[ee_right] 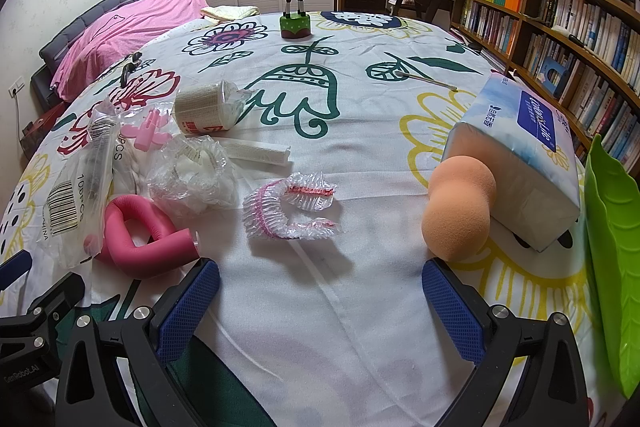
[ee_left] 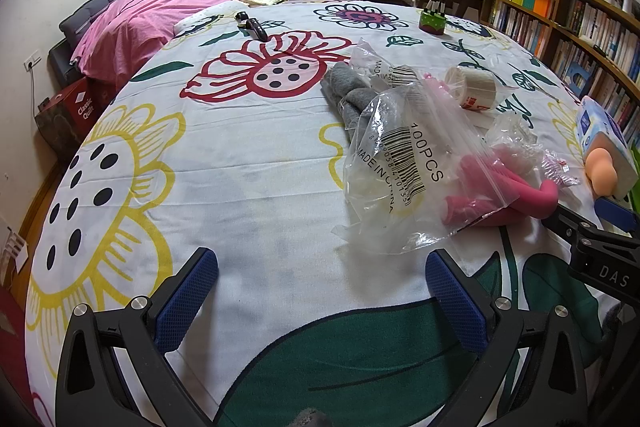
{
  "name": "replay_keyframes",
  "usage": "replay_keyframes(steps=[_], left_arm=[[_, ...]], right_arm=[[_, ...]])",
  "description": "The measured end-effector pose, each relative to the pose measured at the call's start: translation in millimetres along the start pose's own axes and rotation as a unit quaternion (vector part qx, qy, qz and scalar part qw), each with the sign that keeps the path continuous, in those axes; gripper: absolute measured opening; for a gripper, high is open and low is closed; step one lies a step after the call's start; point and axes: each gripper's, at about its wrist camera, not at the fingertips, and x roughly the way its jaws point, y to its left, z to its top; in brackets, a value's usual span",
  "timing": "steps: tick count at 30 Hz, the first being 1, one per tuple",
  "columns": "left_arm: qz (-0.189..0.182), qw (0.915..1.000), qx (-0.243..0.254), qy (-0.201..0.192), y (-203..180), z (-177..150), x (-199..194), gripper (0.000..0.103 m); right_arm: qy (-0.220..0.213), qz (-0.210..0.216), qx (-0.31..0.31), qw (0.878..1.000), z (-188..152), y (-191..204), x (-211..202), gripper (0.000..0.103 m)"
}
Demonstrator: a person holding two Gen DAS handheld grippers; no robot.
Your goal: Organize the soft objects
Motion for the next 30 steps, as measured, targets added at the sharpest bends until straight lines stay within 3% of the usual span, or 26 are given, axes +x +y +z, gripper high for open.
replay_keyframes(steps=[11, 17, 30], left_arm=[[0.000, 1.0000, 0.000, 0.000, -0.4, 0.5, 0.1, 0.103], [0.000, 1.0000, 0.000, 0.001, -0.6, 0.5, 0.1, 0.103], [-0.012, 0.9999, 0.000, 0.005, 0.8, 2.0, -0.6, 0.103]], right_arm=[[0.002, 0.012, -0.004, 1.000, 2.7, -0.9, 2.3, 0.103], [0.005, 0.052, -0.047, 0.997, -2.4, -8.0, -0.7, 0.103], [0.009, 0.052, -0.063, 0.997, -3.0, -4.6, -2.3, 0.103]])
